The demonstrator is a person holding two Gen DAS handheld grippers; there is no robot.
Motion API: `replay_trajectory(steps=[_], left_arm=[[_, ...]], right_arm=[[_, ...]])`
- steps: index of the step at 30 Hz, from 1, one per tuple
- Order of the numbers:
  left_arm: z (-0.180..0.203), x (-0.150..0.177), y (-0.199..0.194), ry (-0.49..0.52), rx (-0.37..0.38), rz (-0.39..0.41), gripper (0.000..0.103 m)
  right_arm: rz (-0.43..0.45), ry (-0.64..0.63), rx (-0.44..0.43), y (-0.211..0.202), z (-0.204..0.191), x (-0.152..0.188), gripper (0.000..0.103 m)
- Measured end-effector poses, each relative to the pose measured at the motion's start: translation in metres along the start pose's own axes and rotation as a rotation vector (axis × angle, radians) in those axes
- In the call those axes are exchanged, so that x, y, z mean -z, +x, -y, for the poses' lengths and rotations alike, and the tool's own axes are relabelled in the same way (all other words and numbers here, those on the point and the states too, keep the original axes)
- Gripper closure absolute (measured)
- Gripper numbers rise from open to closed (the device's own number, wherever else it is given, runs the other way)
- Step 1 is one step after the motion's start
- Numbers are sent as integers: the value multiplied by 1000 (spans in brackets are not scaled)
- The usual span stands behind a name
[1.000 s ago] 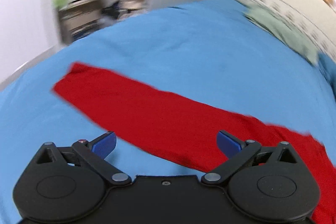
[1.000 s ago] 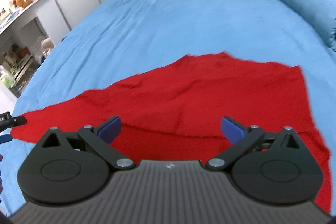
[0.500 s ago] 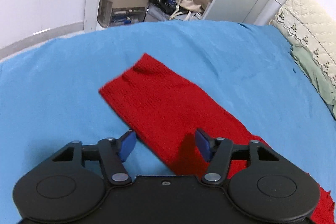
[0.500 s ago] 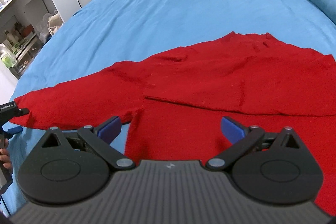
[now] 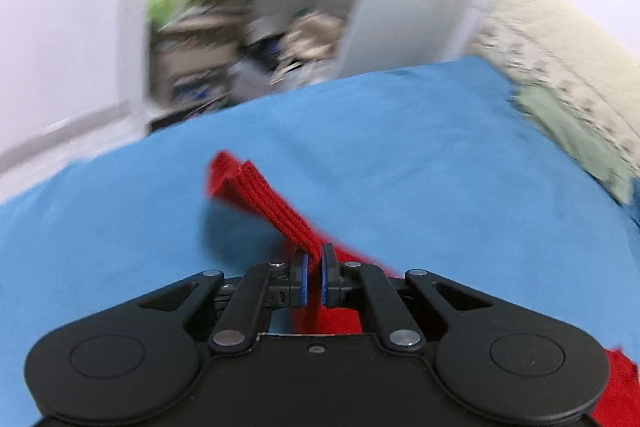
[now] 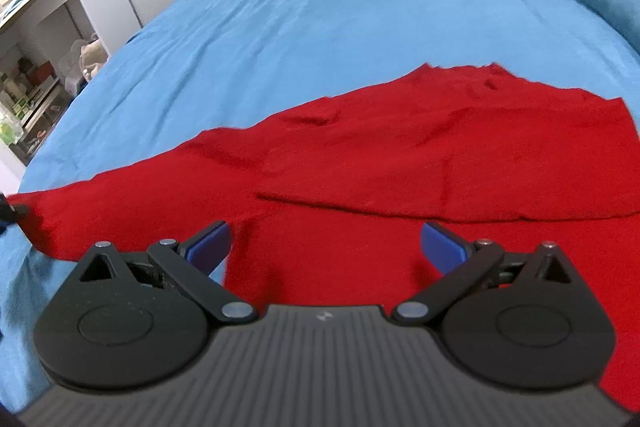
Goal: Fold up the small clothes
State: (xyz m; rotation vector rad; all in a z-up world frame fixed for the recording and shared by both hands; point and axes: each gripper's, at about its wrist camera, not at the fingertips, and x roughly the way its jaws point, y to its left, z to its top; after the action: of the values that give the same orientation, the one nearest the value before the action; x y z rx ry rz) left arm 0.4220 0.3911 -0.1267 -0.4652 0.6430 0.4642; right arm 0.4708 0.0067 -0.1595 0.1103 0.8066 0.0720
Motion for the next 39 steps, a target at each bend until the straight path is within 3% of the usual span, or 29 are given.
replay_trajectory(steps=[6,12,16,19,22,24,28,30,32,36,39], left_arm=[[131,7,-50,199,221,68,98],[283,67,-96,353,505,21,98],[360,138,-98,476,580,-57,98],[397,199,-73,557,565,-154,98],[408,248,-48,588,520,-245,98],[410,270,-40,616,494,-264,98],[413,277,-37,648,487,-245,95],[402,272,-42,643,486,-252,76],[391,263,-50,623,475,-245,36],[358,242,-66,623,362,-208,32],[326,225,-69,602,274,-208,32]], right_arm=[[54,20,37,-26,54,-14,0],[104,56,99,-58,133,-27,0],[107,81,144,-68,195,-28,0],[87,103,158,-65,238,-20,0],[49,101,156,-53,272,-8,0],[33,93,146,-44,286,-2,0],[34,81,104,-34,300,6,0],[42,65,82,-32,300,2,0],[52,39,62,-30,289,-5,0],[62,-54,-5,-29,263,-26,0],[23,-165,-71,-16,231,-43,0]])
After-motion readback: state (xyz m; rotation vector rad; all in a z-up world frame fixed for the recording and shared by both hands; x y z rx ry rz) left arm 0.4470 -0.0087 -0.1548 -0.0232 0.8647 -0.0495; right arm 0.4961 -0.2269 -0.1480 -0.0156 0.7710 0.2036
